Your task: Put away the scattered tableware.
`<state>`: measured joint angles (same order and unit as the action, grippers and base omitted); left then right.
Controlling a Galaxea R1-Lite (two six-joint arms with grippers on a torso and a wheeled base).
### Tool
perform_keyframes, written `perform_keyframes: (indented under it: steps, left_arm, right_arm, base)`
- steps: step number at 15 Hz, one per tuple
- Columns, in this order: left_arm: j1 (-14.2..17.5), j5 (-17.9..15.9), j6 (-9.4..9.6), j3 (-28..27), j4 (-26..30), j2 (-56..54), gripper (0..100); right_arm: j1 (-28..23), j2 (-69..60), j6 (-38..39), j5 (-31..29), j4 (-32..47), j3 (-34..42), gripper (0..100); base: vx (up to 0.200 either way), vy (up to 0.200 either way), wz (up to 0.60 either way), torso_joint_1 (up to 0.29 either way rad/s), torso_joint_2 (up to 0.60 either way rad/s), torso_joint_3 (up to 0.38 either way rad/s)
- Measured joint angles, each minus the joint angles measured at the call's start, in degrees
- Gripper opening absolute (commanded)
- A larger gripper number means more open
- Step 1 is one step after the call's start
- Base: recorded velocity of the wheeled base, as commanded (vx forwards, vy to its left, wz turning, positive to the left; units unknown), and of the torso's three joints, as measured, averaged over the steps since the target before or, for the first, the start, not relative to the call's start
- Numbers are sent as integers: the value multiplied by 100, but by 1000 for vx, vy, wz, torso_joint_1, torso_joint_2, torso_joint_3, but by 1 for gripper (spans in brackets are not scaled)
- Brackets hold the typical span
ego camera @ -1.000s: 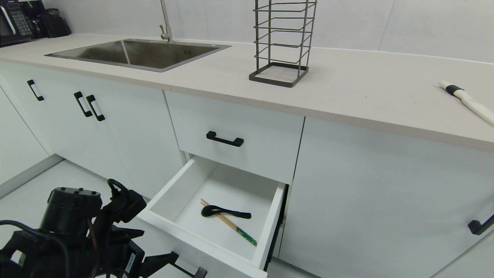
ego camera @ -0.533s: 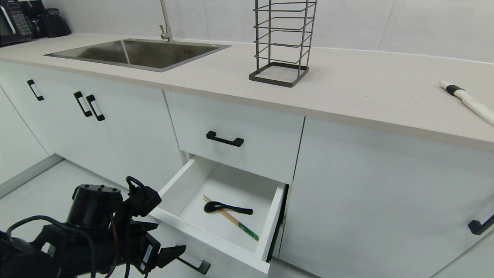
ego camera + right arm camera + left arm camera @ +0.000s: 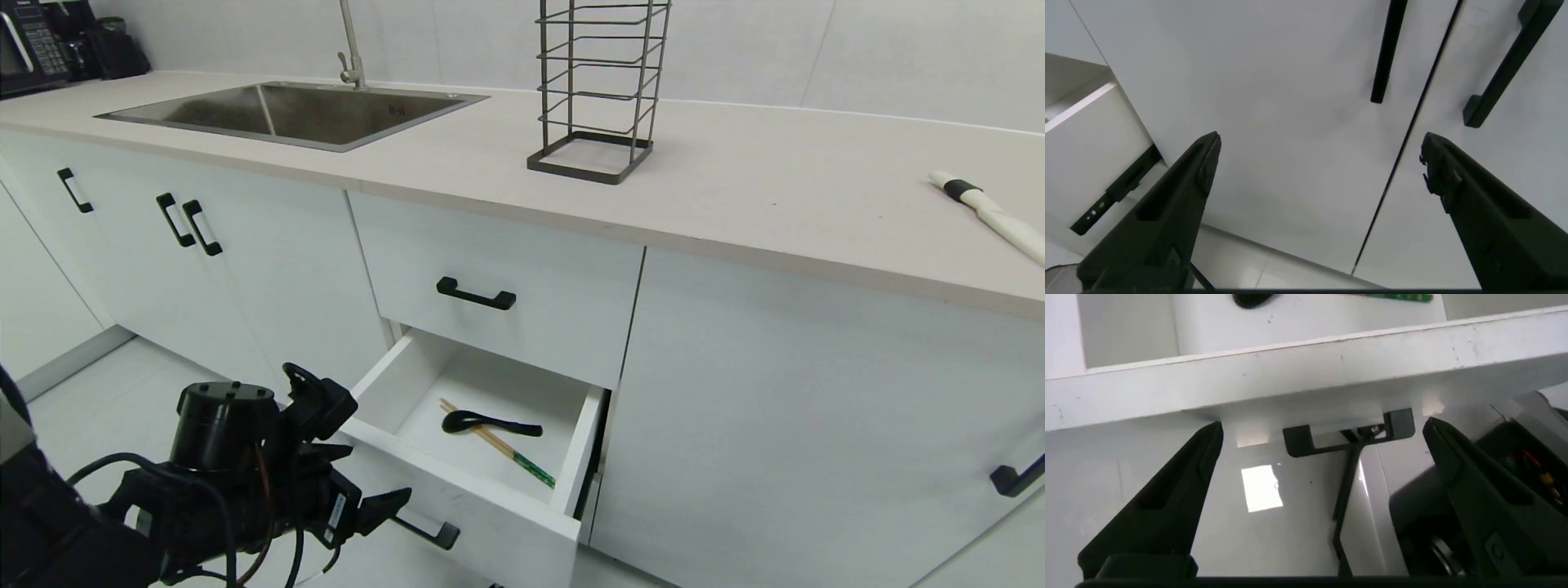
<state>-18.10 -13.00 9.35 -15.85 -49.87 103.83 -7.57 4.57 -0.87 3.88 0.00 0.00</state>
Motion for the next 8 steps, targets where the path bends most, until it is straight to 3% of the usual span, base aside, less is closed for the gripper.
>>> perform_keyframes:
  steps: [4,6,8]
  left_arm:
    - [0,27,-7,0,-668,408,100]
    - [0,60,-104,-27,-1080,592,100]
    - [0,66,-134,-85,-1182,723,100]
  right_arm:
    - [0,0,0,2,0,0,100]
    - [0,0,0,0,0,0,100]
    - [0,0,0,-2,0,0,100]
  base:
    - [0,0,0,0,0,0]
    - [0,0,0,0,0,0]
    - [0,0,0,0,0,0]
